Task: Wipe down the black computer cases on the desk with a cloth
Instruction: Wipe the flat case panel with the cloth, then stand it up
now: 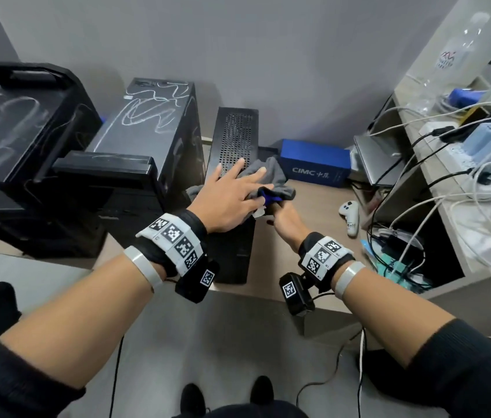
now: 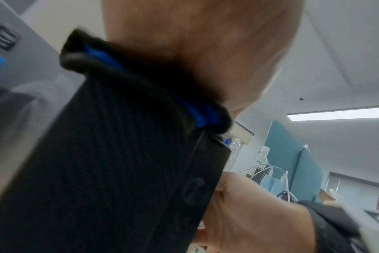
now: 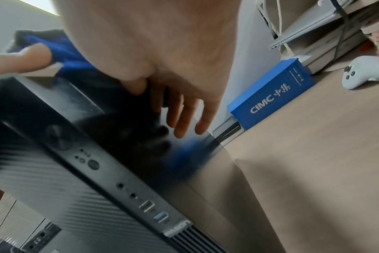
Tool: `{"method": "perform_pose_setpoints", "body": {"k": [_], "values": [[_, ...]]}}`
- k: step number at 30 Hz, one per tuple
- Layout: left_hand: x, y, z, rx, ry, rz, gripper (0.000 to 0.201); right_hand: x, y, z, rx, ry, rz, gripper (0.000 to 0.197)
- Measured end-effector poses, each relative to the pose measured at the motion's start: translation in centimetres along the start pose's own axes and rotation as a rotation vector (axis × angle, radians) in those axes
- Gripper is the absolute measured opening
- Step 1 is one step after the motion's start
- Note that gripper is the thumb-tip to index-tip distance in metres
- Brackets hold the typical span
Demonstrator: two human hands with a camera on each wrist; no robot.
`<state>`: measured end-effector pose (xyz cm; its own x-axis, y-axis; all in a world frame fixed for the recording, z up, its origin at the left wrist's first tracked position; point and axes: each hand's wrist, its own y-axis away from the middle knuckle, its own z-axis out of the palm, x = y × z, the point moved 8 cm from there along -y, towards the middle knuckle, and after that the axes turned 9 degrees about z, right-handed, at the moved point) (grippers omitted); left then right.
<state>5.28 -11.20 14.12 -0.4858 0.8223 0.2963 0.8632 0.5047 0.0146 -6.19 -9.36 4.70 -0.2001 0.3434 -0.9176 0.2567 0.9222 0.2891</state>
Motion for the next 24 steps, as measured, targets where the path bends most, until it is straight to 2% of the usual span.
{"method": "perform_pose_setpoints", "body": {"k": [3, 5, 7, 8, 10, 12, 14, 16, 18, 21, 24], "values": [[-0.1, 2.7, 0.0, 0.132, 0.108, 0.057, 0.043, 1.8, -0.8, -0.2, -0.002, 0.117, 0.081, 0.035], [-0.8, 5.0, 0.0, 0.274, 0.206, 0.034, 0.043, 2.6, -0.9, 0.1, -0.001, 0.167, 0.104, 0.043], [-2.4, 6.8, 0.4, 0.401, 0.392, -0.062, 0.049, 2.6, -0.4, 0.4, 0.009, 0.079, 0.159, 0.026], [-3.3, 7.1, 0.7, 0.451, 0.521, -0.114, 0.054, 2.5, -0.2, 0.5, 0.026, 0.03, 0.187, 0.026], [-4.9, 7.0, 1.1, 0.57, 0.818, -0.232, 0.052, 1.7, -0.1, 0.9, 0.034, 0.029, 0.2, 0.052], [-6.0, 6.4, 1.5, 0.71, 1.029, -0.376, 0.026, 0.3, 0.3, 1.5, 0.014, 0.038, 0.175, 0.072], [-7.1, 5.9, 2.0, 0.798, 1.171, -0.542, 0.022, -0.9, 0.7, 1.8, -0.023, 0.006, 0.152, 0.066], [-8.6, 5.3, 3.4, 0.78, 1.336, -0.682, 0.024, -1.3, 0.6, 1.7, -0.018, -0.018, 0.114, 0.052], [-9.3, 4.7, 4.5, 0.701, 1.505, -0.755, 0.039, -1.3, 0.3, 2.0, -0.029, -0.047, 0.087, 0.05], [-8.9, 4.0, 5.1, 0.591, 1.63, -0.747, 0.047, -1.0, 0.5, 3.4, -0.072, -0.139, 0.161, 0.06], [-7.6, 3.5, 4.9, 0.589, 1.671, -0.713, 0.051, -0.1, 0.2, 3.0, -0.046, -0.27, 0.173, 0.069]]}}
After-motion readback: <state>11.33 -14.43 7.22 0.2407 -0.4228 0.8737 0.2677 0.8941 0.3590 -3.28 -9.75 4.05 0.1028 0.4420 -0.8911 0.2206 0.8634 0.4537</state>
